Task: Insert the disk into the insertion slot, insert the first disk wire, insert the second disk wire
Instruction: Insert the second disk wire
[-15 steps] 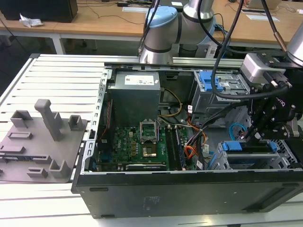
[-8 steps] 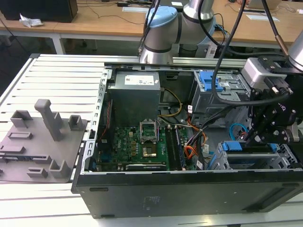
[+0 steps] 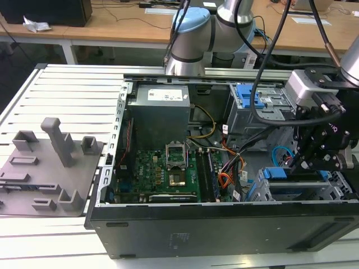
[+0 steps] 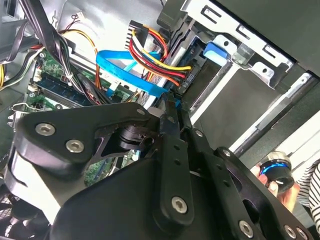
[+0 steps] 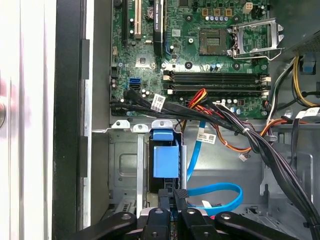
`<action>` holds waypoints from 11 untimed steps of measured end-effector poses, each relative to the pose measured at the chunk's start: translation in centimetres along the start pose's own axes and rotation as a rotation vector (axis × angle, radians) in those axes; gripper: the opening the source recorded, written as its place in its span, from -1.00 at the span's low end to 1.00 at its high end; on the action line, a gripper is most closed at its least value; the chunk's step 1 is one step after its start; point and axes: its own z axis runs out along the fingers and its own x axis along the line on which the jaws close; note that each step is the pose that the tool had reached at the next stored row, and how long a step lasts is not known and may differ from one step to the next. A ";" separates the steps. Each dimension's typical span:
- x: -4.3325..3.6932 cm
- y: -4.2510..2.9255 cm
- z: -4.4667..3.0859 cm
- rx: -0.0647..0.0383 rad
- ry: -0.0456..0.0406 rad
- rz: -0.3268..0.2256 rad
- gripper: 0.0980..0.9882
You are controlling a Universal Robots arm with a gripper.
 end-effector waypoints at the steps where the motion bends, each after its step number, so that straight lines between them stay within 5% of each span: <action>1: 0.00 0.00 0.00 0.000 0.0001 0.000 -0.84; 4: 0.01 0.01 -0.19 0.000 0.0009 0.000 -0.70; 7: 0.01 0.08 -1.79 0.000 -0.0002 0.000 -0.70; 11: -0.18 0.13 -2.77 0.000 -0.0002 0.000 -0.73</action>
